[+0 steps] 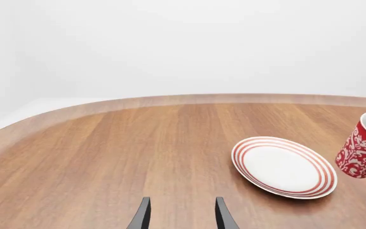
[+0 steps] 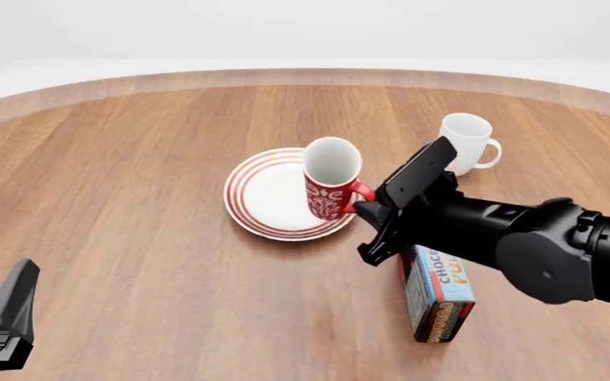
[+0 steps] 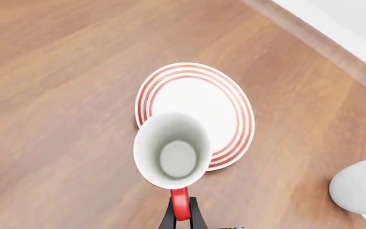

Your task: Pick up the red mug and put it on the plate

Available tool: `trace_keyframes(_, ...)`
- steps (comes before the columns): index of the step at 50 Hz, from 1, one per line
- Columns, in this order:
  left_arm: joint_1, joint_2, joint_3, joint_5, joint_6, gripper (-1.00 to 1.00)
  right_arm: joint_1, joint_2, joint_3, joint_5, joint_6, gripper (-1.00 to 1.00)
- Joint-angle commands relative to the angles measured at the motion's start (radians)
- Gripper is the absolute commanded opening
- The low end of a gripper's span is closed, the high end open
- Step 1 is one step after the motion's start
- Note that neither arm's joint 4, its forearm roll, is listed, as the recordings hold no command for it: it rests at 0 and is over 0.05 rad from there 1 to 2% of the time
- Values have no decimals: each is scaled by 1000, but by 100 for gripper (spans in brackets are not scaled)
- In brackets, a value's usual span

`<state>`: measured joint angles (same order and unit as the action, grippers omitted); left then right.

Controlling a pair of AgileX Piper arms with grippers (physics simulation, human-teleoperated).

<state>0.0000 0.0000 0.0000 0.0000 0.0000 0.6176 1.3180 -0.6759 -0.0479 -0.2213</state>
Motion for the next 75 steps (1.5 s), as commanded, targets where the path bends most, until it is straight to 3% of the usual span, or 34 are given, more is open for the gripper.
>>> trace_keyframes(1, 0, 0, 0, 0, 0, 100, -12, 90, -79, -41, -9, -100)
trace_keyframes(26, 0, 0, 0, 0, 0, 100, -44, 241, -165, -119, -11, -100)
trace_keyframes(75, 0, 0, 0, 0, 0, 100, -66, 484, -320, -201, 48, -100)
